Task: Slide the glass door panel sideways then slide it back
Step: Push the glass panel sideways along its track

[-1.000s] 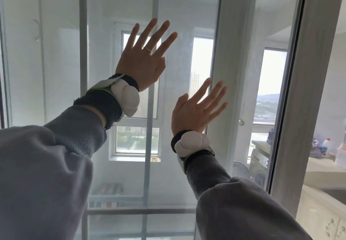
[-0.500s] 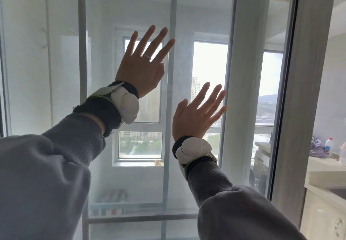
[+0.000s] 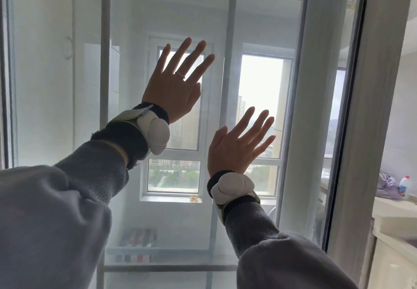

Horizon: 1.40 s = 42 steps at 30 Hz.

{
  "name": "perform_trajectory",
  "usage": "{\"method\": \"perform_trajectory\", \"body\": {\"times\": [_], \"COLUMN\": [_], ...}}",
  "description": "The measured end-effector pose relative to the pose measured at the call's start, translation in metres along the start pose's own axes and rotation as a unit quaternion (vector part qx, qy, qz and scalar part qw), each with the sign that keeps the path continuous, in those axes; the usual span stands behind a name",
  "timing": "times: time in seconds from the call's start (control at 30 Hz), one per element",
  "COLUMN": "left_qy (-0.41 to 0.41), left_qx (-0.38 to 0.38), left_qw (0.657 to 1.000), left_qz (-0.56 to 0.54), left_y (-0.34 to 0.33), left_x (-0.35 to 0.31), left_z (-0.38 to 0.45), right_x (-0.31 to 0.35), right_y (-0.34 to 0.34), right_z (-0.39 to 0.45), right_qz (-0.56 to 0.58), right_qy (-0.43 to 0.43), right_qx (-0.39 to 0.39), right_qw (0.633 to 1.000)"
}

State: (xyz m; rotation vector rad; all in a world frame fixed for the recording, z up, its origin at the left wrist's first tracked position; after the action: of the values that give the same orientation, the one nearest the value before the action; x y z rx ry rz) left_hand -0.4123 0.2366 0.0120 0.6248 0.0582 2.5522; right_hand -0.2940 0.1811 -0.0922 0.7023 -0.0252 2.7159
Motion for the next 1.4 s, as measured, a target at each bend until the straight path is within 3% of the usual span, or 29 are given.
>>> {"method": "perform_trajectory", "body": {"times": [1.4], "left_qy": [-0.004], "left_qx": [0.016], "left_qw": [1.0], "left_qz": [-0.014], "left_y": [0.012], "left_x": [0.1], "left_z": [-0.041], "right_x": [0.1], "right_y": [-0.009], "right_z": [-0.047], "right_qz": [0.002], "right_qy": [-0.004], "right_qx": [-0.026], "right_qw": [1.0]}}
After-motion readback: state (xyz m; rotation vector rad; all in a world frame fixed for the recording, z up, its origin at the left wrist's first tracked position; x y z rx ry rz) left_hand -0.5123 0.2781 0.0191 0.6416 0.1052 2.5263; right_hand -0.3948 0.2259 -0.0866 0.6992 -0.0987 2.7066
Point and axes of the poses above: each hand's wrist, its own z-axis towards the middle knuckle, its own y-axis out of the back of the hand, x = y × z, the point moved 1 cm from there along z, towards the middle knuckle, and after that the axes turned 1 degree about -x, right-handed, at the moved point
